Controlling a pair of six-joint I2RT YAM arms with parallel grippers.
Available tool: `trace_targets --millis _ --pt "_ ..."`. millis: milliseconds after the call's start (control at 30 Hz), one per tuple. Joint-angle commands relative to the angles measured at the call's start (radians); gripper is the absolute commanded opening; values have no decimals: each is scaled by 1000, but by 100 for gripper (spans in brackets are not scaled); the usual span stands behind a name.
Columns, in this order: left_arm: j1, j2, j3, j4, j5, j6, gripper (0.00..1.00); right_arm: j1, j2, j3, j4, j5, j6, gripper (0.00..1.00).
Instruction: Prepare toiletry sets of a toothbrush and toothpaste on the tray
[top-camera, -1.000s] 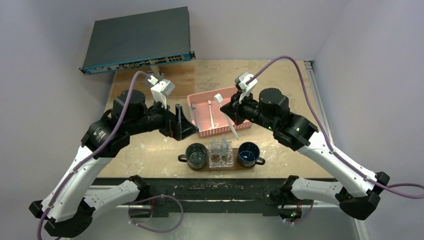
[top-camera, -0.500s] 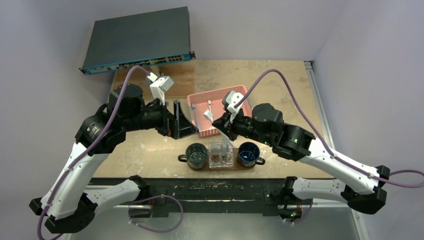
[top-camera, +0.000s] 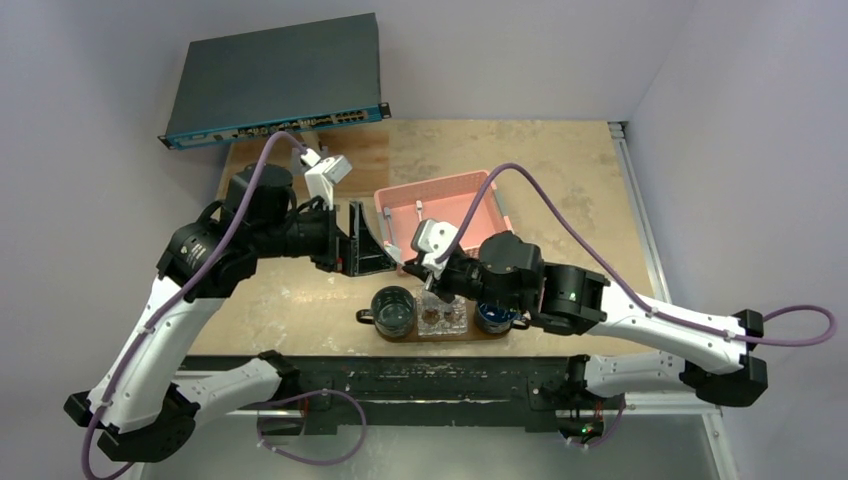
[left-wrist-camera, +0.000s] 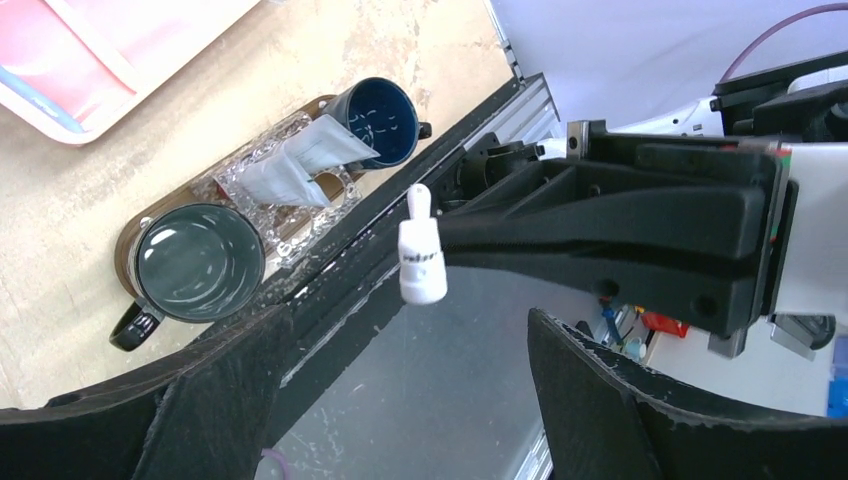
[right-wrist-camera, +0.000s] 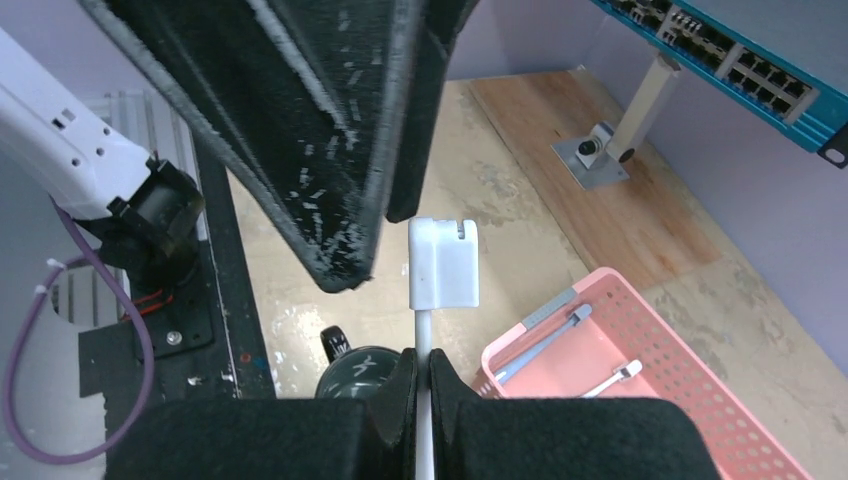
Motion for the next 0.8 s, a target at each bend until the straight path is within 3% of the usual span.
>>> trace_targets --millis 0,767 --pt "11 7 15 -2 26 -2 86 34 24 52 46 58 -83 0" --pt "20 0 -51 11 37 9 55 108 76 80 71 94 -116 0"
